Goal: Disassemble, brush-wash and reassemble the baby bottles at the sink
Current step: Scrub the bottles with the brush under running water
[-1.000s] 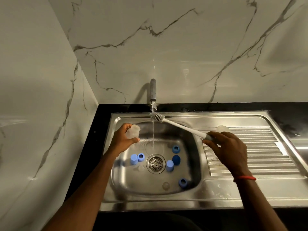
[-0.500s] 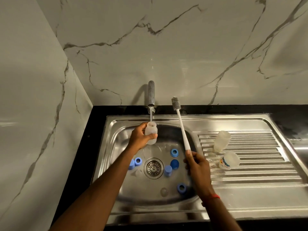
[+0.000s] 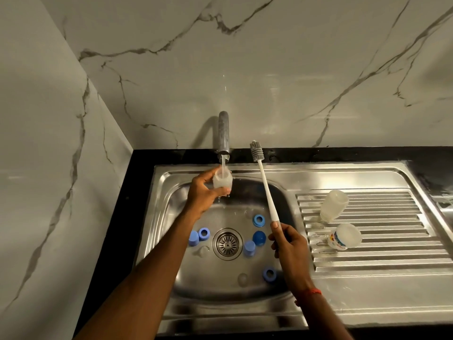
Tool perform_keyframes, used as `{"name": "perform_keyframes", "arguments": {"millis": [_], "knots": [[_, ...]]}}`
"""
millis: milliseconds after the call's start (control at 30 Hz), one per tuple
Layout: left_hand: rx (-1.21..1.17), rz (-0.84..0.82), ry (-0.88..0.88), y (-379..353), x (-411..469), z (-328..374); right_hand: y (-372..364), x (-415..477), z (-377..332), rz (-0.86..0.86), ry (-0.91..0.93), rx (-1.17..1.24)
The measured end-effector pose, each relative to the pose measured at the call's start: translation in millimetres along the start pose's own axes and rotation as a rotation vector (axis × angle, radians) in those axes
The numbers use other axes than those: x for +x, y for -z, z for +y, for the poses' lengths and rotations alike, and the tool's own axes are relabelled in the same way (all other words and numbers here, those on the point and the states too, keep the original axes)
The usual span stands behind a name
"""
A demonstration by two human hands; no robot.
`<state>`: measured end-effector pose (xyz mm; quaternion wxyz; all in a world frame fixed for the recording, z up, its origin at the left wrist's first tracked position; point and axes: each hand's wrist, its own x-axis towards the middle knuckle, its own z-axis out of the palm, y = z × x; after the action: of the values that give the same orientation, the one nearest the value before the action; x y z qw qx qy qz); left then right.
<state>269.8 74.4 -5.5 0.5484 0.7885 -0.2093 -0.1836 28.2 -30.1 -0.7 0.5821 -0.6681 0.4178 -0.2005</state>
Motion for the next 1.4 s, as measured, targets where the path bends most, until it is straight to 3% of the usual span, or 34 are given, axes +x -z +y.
{"name": "perform_keyframes", "arguments": {"millis": [400,600,700,800,900,1067,1167,1400], "knots": [[-0.208,0.036,0.051,-7,-2,0,1,3,12,-0.007,-0.01,0.0],[-0.212,0.022,0.054,-8,-3,-1,-2,4,16,-0.023,-0.024,0.028],[-0.042,-0.046,-0.004,-14,-5,-1,-3,4,19,-0.02,-0.035,0.042],[-0.139,0.043,0.085,-14,-6,2,-3,5,20,-0.019,-0.03,0.047],[-0.097,-0.012,0.045,-13,-8,-1,-4,5,22,-0.028,-0.031,0.039],[-0.337,0.071,0.18,-9,-12,2,-6,5,16,-0.067,-0.019,0.055],[-0.649,0.093,0.352,-9,-15,1,-8,5,14,-0.07,-0.015,0.054],[-0.897,-0.028,0.608,-15,-20,0,-5,9,11,-0.063,-0.026,0.079]]}}
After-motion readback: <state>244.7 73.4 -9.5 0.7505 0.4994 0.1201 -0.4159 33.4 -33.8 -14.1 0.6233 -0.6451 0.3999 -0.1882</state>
